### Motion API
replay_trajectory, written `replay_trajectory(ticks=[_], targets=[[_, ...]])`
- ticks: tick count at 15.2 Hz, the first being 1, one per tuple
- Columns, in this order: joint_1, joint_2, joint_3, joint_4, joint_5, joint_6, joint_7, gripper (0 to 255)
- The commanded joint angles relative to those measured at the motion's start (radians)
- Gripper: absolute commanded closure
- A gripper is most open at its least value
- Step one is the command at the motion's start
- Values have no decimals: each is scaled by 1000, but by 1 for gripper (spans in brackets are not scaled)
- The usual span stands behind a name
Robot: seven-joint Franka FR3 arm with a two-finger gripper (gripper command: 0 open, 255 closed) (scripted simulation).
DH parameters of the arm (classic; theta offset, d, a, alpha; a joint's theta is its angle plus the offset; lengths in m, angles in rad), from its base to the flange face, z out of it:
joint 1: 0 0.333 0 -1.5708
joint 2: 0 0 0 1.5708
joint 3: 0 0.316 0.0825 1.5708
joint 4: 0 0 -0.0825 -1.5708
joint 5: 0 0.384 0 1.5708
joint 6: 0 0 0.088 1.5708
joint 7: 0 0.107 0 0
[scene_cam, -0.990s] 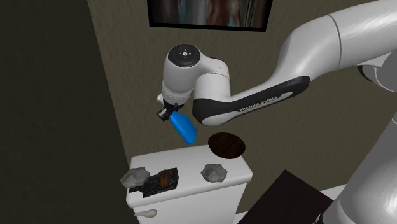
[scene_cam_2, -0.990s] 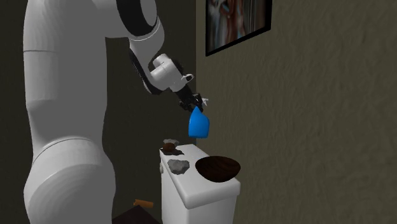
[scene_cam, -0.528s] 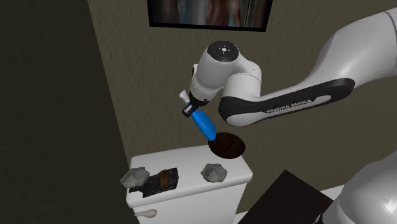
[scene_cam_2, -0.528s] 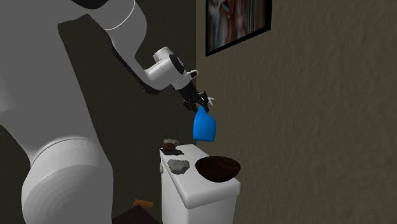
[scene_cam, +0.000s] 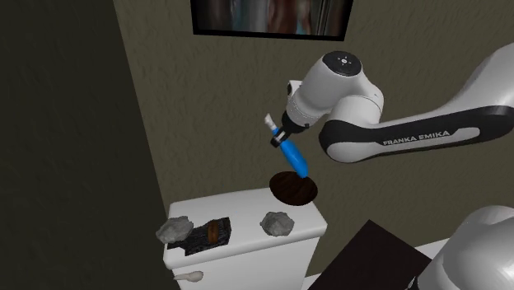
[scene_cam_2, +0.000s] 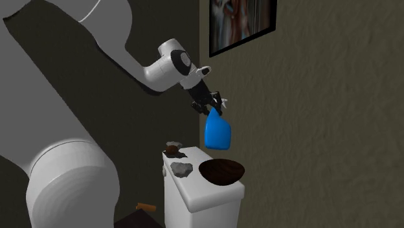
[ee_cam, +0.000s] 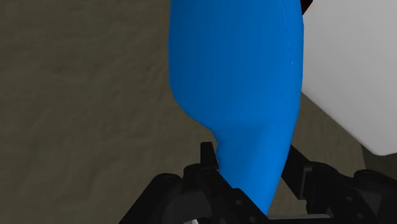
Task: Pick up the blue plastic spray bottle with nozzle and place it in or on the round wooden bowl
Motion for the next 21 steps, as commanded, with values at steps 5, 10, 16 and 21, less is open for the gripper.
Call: replay_trajectory(ticks=[5,10,16,21], targets=[[32,-120,-126,-118,38,24,-128,255],[7,-96,-104,-165,10,96,-91,255],[-38,-58,-67,-214,-35,186,-36,255],[-102,-13,-14,-251,-93,274,30,255]])
